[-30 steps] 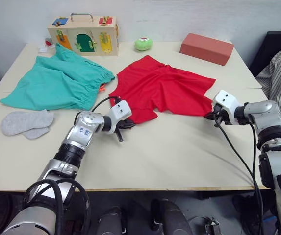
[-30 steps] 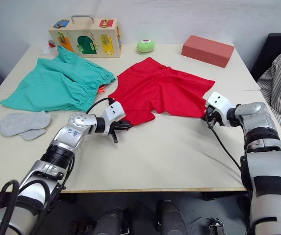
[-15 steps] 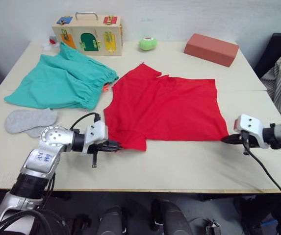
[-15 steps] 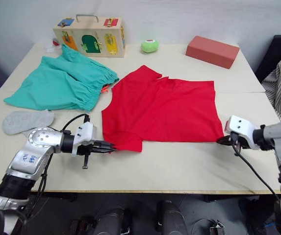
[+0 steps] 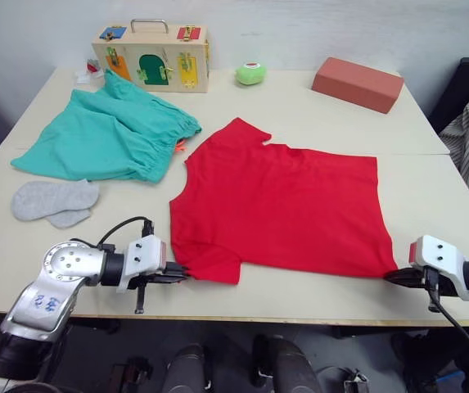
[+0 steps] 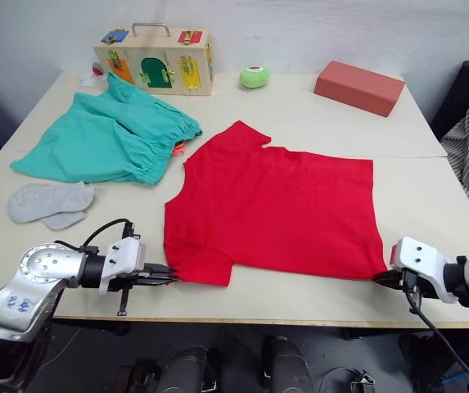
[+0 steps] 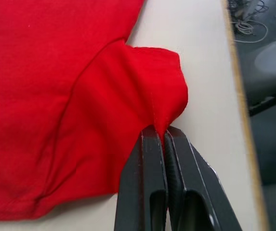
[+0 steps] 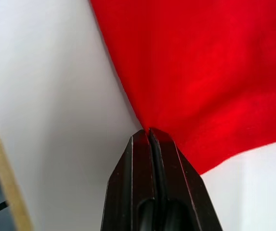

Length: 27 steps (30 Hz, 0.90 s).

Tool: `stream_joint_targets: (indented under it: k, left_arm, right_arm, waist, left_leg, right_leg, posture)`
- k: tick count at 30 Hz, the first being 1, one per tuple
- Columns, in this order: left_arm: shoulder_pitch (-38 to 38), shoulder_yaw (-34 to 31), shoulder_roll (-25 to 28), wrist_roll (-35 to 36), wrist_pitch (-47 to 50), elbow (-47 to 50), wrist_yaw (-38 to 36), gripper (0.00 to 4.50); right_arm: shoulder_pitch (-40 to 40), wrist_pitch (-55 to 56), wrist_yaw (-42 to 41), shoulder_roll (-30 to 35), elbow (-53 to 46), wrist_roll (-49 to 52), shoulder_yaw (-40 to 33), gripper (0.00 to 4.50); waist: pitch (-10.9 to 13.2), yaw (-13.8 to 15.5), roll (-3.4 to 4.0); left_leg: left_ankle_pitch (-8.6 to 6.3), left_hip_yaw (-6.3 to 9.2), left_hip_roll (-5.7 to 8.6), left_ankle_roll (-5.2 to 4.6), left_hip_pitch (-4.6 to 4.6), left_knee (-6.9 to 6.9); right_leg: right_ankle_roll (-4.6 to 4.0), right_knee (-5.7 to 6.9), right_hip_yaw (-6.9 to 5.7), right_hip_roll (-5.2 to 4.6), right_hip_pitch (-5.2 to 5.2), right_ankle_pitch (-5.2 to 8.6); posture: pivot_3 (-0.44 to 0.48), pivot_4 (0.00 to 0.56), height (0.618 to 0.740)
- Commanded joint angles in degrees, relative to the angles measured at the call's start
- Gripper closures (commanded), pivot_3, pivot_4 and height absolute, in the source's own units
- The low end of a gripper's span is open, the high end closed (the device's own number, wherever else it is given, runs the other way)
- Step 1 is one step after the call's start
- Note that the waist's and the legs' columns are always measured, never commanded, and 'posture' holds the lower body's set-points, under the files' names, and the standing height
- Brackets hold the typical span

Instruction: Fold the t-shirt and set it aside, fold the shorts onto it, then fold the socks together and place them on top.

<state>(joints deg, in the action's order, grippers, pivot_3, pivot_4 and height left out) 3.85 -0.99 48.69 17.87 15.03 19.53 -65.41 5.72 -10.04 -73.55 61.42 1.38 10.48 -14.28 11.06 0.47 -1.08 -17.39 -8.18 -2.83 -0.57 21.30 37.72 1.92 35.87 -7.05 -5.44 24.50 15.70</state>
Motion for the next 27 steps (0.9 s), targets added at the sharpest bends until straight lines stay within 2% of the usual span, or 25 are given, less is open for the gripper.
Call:
stream_joint_targets:
  k: [1, 6, 10, 13, 21, 27]
  left_arm:
    - [-2.26, -3.31, 1.37, 2.99, 3.20, 5.46, 1.35, 4.48]
    - [-0.75, -1.70, 2.10, 2.70, 3.73, 4.16, 0.46, 4.48]
    - [5.61, -0.84, 3.51, 4.92, 8.51, 1.18, -1.59, 4.48]
    - [12.35, 2.16, 4.06, 4.28, 9.69, -3.07, -4.57, 4.48]
    - [27.47, 9.75, 1.43, 1.79, 11.64, -15.48, -9.52, 4.48]
    - [33.26, 12.43, -1.06, -1.08, 10.33, -24.67, -11.61, 4.48]
  right_arm:
    - [5.29, -2.82, 0.89, 0.55, -3.92, 1.41, -4.10, 4.50]
    - [8.36, -5.72, 0.60, -0.41, -7.00, 5.25, -6.98, 4.50]
    - [8.22, -12.54, -2.07, 1.34, -8.66, 10.81, -9.36, 4.50]
    - [6.37, -16.18, -4.28, 4.24, -6.77, 12.49, -9.57, 4.50]
    - [-3.98, -16.95, -5.63, 5.59, 4.18, 11.10, -2.71, 4.50]
    - [-9.51, -18.67, -6.15, 5.01, 7.29, 11.63, 1.48, 4.50]
  waist:
    - [0.00, 0.40, 0.00]
    - [0.00, 0.90, 0.00]
    - [0.00, 0.96, 0.00]
    - [0.00, 0.87, 0.00]
    - [0.02, 0.79, -0.02]
    - [0.02, 0.72, -0.03]
  left_leg:
    - [-0.02, 0.00, 0.00, -0.04, 0.00, 0.00]
    - [-0.18, -0.04, 0.00, -0.28, -0.02, 0.00]
    - [-0.18, -0.04, 0.01, -0.30, 0.01, 0.01]
    - [-0.18, -0.05, 0.01, -0.30, 0.02, 0.01]
    - [-0.04, -0.15, 0.00, -0.01, 0.02, 0.04]
    - [-0.02, -0.17, 0.00, 0.00, 0.07, 0.18]
  right_leg:
    - [0.00, 0.00, 0.02, 0.00, 0.00, 0.00]
    - [0.02, -0.03, 0.07, 0.02, 0.01, 0.01]
    - [0.02, -0.02, 0.07, 0.04, 0.03, 0.01]
    - [0.02, -0.02, 0.07, 0.06, 0.04, 0.00]
    - [0.03, -0.02, 0.11, 0.15, 0.07, 0.01]
    - [0.06, 0.04, 0.12, 0.16, 0.10, 0.02]
  posture:
    - [0.000, 0.150, 0.740]
    - [0.000, 0.150, 0.740]
    - [0.000, 0.150, 0.740]
    - [0.000, 0.150, 0.740]
    - [0.000, 0.150, 0.740]
    - [0.000, 0.150, 0.740]
